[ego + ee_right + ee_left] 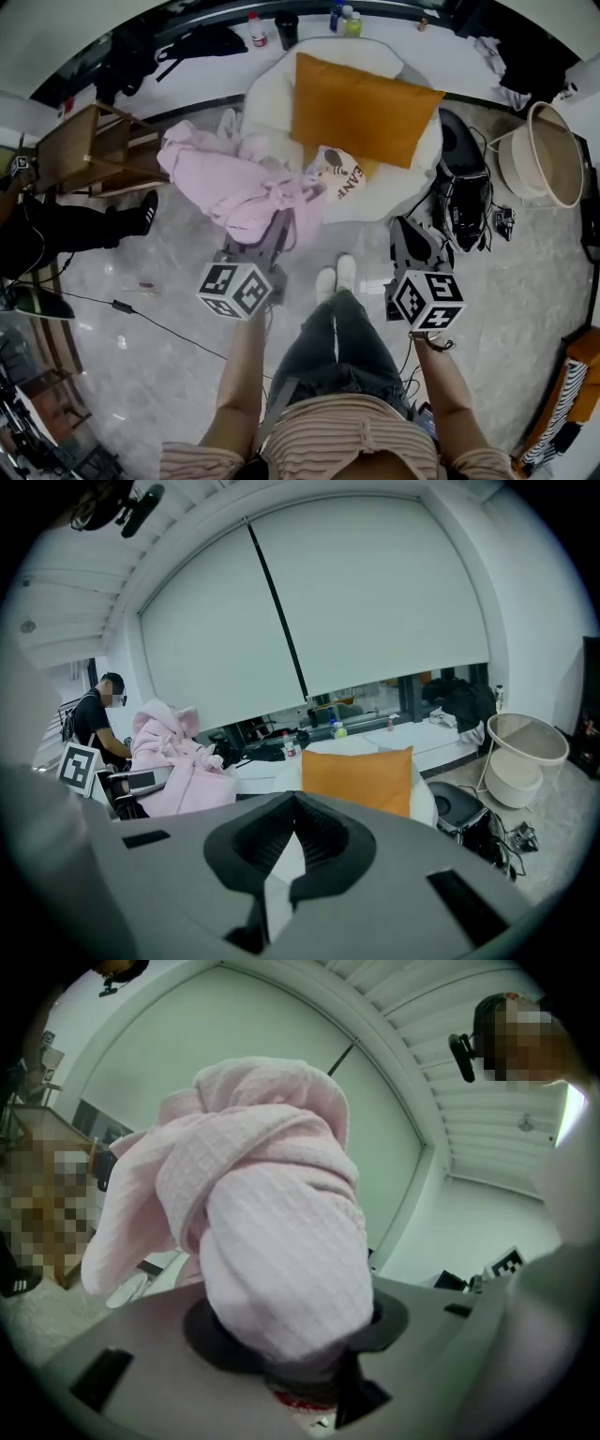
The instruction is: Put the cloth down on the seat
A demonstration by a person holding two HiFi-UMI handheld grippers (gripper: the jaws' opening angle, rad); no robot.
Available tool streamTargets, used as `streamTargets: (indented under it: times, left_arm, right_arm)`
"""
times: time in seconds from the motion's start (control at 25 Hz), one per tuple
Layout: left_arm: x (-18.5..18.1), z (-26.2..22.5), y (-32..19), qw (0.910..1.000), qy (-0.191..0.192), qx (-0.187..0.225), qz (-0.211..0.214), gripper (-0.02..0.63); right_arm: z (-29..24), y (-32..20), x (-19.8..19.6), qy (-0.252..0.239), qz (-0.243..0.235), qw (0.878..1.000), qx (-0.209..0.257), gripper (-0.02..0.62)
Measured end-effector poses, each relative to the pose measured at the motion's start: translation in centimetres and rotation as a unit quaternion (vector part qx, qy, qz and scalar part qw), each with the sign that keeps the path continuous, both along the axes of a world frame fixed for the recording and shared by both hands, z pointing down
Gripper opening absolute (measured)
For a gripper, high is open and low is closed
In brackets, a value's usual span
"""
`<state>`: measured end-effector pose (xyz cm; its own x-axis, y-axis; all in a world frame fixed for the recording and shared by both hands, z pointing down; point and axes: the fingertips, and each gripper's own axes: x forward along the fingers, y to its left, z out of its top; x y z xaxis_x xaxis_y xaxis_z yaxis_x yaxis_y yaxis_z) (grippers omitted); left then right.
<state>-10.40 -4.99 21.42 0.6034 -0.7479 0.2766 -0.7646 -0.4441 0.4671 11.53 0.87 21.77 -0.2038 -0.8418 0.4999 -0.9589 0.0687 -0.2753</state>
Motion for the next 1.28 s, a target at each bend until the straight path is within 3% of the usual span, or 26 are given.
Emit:
streamTargets:
  times: [0.44,0.72,1.28]
  left_arm:
    - [0.7,8.1,-4.2,0.9996,-0.006,-0.028,-0.006,0.198]
    - [1.1,15.0,-5.2,0.9985,-0.017,-0.048,-0.018,0.198]
    - [2.4,26.6,-7.9,0.9952,0.001,-0.087,-0.044,0.198]
  right_arm:
    - [7.7,-6.4,-1.2,-0.004,-0.044,0.999,-0.010,0.008]
    - [15.0,-8.0,-1.6,-0.004,-0.062,0.997,-0.039,0.008]
    - [24.4,-10.6,-3.0,-0.009,-0.089,0.994,-0.061,0.008]
